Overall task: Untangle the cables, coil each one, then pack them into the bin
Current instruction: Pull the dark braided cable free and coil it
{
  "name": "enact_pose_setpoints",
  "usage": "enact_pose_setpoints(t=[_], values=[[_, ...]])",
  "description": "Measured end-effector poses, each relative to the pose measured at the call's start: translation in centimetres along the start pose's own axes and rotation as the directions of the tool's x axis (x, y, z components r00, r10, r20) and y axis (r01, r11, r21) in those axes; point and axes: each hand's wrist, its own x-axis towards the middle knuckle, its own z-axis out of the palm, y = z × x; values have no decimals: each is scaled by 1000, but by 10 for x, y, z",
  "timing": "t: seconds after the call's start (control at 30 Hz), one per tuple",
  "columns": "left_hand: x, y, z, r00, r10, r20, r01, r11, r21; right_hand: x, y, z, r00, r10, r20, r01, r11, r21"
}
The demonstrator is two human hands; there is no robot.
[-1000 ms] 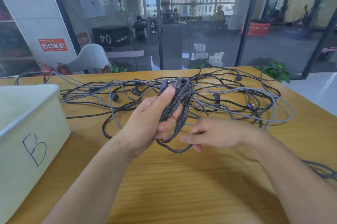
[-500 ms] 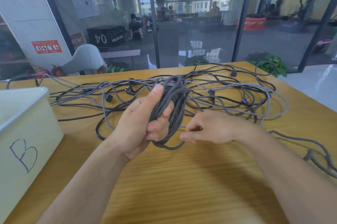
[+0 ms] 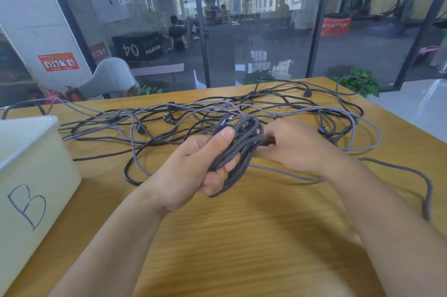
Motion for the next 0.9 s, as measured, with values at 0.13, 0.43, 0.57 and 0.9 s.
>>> enact_pose_setpoints(t=[0.13,0.43,0.57,0.9], values=[[-1,-1,-5,1000,7,-26,-3,988,153,-3,17,-17,998,67,12,-67,998,-19],[-1,0,-4,998,48,-40,-39,979,202,-12,2,-30,888,230,-398,-247,969,10],[0,0,-2,996,72,-43,-57,959,277,-12,-10,-27,837,229,-497,-197,973,117],[7,-15,-1,934,157,-321,19,876,483,-18,-47,-9,935,153,-319,-11,915,404]])
